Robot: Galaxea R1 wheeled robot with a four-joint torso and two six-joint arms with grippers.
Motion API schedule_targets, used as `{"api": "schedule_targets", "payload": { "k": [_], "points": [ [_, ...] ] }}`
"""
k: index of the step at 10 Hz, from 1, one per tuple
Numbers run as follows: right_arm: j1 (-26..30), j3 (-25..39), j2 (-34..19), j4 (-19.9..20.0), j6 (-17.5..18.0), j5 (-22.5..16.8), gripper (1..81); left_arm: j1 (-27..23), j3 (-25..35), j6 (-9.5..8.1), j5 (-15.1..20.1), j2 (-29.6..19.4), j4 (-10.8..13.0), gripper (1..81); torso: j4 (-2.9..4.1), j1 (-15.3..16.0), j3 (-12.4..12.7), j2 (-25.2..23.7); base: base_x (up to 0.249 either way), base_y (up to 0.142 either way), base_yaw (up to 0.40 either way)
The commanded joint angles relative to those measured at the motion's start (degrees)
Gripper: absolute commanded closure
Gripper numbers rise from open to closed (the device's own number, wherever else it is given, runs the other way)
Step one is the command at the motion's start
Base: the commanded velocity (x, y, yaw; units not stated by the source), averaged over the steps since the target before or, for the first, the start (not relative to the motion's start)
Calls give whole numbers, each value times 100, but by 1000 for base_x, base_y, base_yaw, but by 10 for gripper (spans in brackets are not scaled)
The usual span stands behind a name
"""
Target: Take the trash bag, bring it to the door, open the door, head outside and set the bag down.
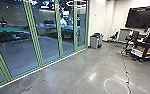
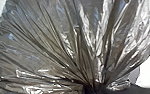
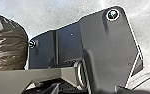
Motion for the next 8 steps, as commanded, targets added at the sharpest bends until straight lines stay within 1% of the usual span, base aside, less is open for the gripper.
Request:
{"api": "schedule_targets", "payload": {
  "k": [1, 4, 8],
  "points": [
    [228, 38, -77, -8, -18, -315, 10, -341, 1, 25, 444, -85, -6, 811, 0, 0, 0, 0, 116, 0, 0],
    [237, 38, -77, -8, -18, -315, 10, -341, 1, 25, 444, -85, -7, 811, 0, -4, 2, -2, 114, -77, 0],
    [228, 47, -77, -8, -18, -315, 10, -341, 1, 25, 444, -85, -7, 811, 0, -2, 0, 0, 102, -94, 0]
  ]
}}
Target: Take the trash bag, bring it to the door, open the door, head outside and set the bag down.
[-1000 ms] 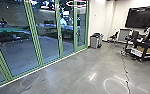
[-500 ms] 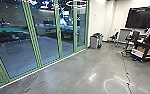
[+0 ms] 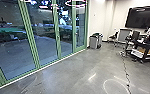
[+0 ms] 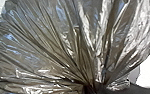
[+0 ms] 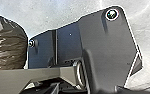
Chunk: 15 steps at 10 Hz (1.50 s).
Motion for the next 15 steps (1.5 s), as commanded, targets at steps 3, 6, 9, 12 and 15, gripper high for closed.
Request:
{"api": "schedule_targets", "payload": {
  "k": [3, 6, 9, 12, 15],
  "points": [
    [245, 54, -71, -10, -18, -315, 10, -352, 21, 25, 442, -103, -7, 811, 0, 0, 0, 0, 100, -83, 0],
    [254, 54, -18, -37, -18, -315, 10, -352, 21, 25, 451, -103, -7, 811, 0, 2, 0, 0, 85, -20, 0],
    [254, 19, -1, -37, -18, -315, 10, -352, 21, 25, 442, -103, -16, 811, 0, -4, 2, 0, 79, 0, 0],
    [245, 10, -1, -45, -18, -315, 10, -352, 21, 34, 442, -103, -7, 811, 0, -9, 2, -2, 101, 0, 0],
    [245, 1, -1, -37, -18, -315, 10, -352, 21, 25, 442, -95, -7, 811, 0, -9, 2, -2, 136, 0, 0]
  ]
}}
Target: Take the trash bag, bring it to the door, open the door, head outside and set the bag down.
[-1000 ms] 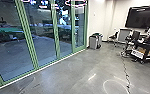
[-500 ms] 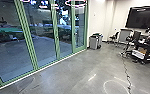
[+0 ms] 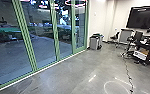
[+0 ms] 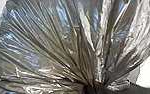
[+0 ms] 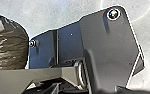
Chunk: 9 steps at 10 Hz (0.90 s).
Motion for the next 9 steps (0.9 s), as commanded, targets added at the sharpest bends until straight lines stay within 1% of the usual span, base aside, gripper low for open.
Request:
{"api": "schedule_targets", "payload": {
  "k": [1, 5, 9],
  "points": [
    [244, 35, -54, -41, -18, -315, 10, -360, 21, 25, 444, -95, -7, 811, 0, 0, 0, 0, 141, 0, 0],
    [244, 26, -54, -41, -18, -315, 10, -352, 21, 25, 444, -86, -7, 811, 0, 0, 0, 0, 141, 0, 0],
    [253, 26, -54, -41, -18, -315, 10, -352, 21, 25, 444, -86, -7, 811, 0, 0, 0, 0, 141, -63, 0]
  ]
}}
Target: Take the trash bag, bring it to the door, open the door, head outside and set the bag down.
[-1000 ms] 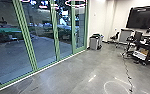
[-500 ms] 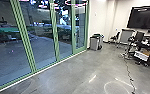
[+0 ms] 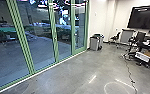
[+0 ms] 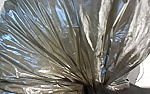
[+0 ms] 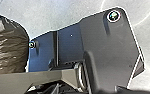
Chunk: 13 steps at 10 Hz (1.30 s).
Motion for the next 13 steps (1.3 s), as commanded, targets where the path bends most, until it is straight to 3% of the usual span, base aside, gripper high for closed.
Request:
{"api": "schedule_targets", "payload": {
  "k": [1, 13],
  "points": [
    [210, 48, -59, -41, -18, -317, 10, -323, 18, 25, 444, -100, -7, 811, 0, 0, 0, 0, 141, -64, 0],
    [201, 31, -42, -41, -18, -317, 10, -323, 18, 25, 444, -92, -7, 811, 0, 0, 2, 0, 141, -65, 0]
  ]
}}
